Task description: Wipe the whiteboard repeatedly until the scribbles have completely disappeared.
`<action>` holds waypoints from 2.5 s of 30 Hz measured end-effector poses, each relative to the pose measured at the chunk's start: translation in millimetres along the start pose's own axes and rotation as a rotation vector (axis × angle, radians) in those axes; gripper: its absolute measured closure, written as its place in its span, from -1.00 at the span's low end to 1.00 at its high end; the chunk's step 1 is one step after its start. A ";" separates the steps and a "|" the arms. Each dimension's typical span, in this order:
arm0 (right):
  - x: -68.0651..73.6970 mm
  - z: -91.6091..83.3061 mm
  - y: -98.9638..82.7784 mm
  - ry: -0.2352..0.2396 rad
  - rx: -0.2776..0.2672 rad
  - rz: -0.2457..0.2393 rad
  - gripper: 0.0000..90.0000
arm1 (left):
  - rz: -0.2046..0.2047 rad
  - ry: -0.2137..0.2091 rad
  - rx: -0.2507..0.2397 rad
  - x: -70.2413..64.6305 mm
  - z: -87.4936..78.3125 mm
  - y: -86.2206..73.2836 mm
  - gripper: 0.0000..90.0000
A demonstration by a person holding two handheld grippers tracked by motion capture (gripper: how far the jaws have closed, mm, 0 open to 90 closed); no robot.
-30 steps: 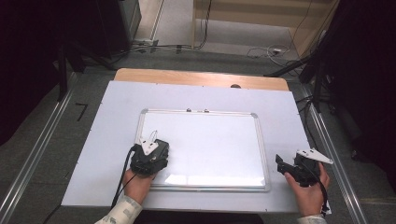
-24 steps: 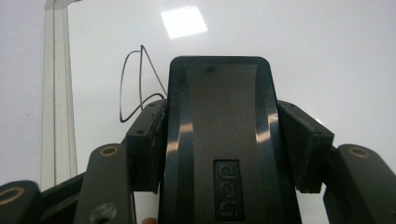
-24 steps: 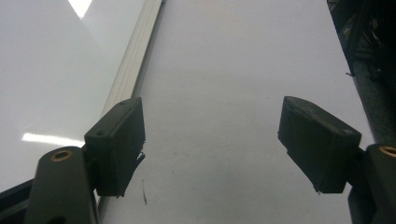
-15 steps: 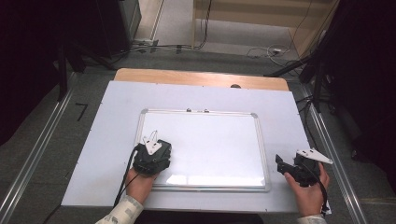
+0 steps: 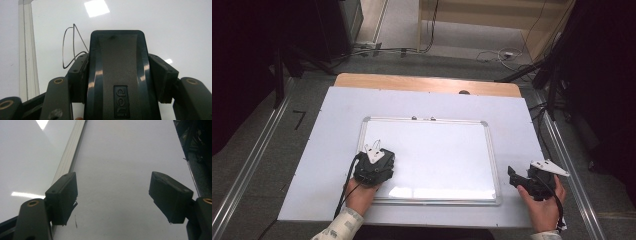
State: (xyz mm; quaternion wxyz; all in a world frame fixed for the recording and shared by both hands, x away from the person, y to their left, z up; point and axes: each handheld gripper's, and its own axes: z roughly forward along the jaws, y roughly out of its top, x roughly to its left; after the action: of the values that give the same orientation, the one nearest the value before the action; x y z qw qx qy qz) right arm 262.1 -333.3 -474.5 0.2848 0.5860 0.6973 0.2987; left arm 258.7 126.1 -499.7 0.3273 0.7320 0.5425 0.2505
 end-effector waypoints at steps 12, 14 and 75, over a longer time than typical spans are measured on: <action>-1.2 -0.8 -0.6 -0.001 0.000 0.002 -0.51 | -0.023 0.010 0.006 6.1 -0.6 -0.2 -0.09; -1.3 -0.8 -0.6 -0.001 0.000 0.002 -0.51 | -0.030 0.012 0.007 7.8 -0.8 -0.3 -0.09; 1.0 2.5 -1.1 -0.007 0.014 -0.004 -0.51 | -0.010 0.012 0.021 3.2 24.2 24.1 -0.09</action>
State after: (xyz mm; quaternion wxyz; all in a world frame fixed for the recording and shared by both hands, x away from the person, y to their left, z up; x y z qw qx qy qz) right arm 263.2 -332.2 -477.0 0.2840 0.5877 0.6993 0.2913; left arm 292.3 119.4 -497.5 0.3175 0.7313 0.5507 0.2473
